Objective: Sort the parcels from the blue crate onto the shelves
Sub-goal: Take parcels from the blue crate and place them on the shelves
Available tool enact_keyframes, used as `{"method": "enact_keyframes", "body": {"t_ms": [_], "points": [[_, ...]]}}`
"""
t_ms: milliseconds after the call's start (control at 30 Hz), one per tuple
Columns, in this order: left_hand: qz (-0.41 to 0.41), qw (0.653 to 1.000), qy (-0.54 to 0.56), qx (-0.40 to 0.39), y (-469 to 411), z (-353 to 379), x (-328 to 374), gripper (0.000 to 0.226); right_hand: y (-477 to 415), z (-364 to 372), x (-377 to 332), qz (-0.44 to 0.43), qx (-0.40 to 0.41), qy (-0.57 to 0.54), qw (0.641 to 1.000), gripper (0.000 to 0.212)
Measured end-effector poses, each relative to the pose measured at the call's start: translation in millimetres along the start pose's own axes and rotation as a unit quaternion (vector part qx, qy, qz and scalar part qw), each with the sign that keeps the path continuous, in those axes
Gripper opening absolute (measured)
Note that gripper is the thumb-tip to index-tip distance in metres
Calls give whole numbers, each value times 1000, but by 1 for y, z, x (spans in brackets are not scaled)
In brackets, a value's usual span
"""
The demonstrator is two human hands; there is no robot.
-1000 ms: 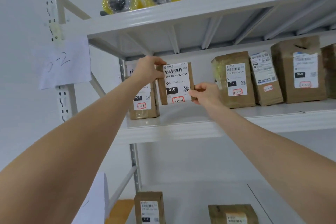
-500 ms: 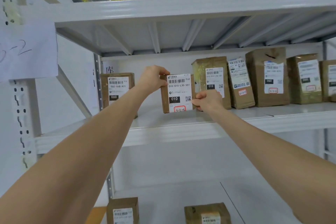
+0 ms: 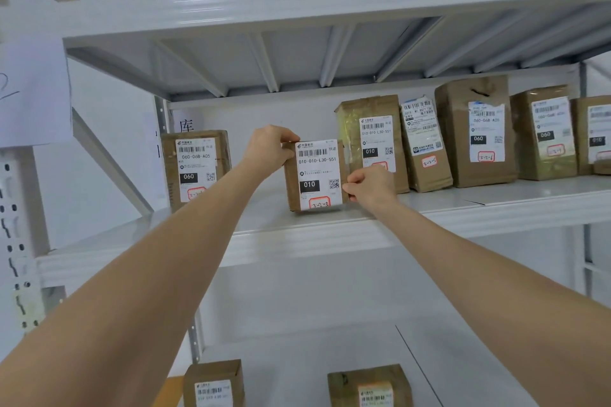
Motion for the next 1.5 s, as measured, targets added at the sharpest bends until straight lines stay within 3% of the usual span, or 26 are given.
{"method": "enact_keyframes", "body": {"t_ms": [133, 400, 600, 733, 1067, 1333, 1500], "points": [[-15, 1000, -21, -11, -1, 8, -3, 32, 0, 4, 2, 18, -25, 35, 999, 7], [-28, 983, -176, -34, -7, 13, 13, 34, 1, 9, -5, 33, -54, 140, 988, 35], [-30, 976, -211, -41, -5, 19, 19, 40, -2, 10, -6, 25, -68, 150, 986, 26], [-47, 966, -252, -36, -3, 25, 23, 37, -5, 12, -6, 14, -69, 163, 984, 5], [-53, 965, -253, -45, -11, 32, 13, 42, -20, 24, -9, 1, -75, 234, 969, 18], [-59, 968, -237, -52, -31, 39, -5, 43, -37, 35, -11, 9, -96, 268, 958, 6], [-60, 969, -234, -53, -44, 44, -14, 42, -56, 43, -6, 28, -101, 266, 958, 14]]}}
Point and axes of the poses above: each hand's wrist, its own y-axis away from the middle knuckle, its own z-axis out of the palm, x = y × z, the point moved 8 cm from there along -y, towards the middle knuckle, and after that the axes turned 15 degrees about -x, right-handed, at the moved point
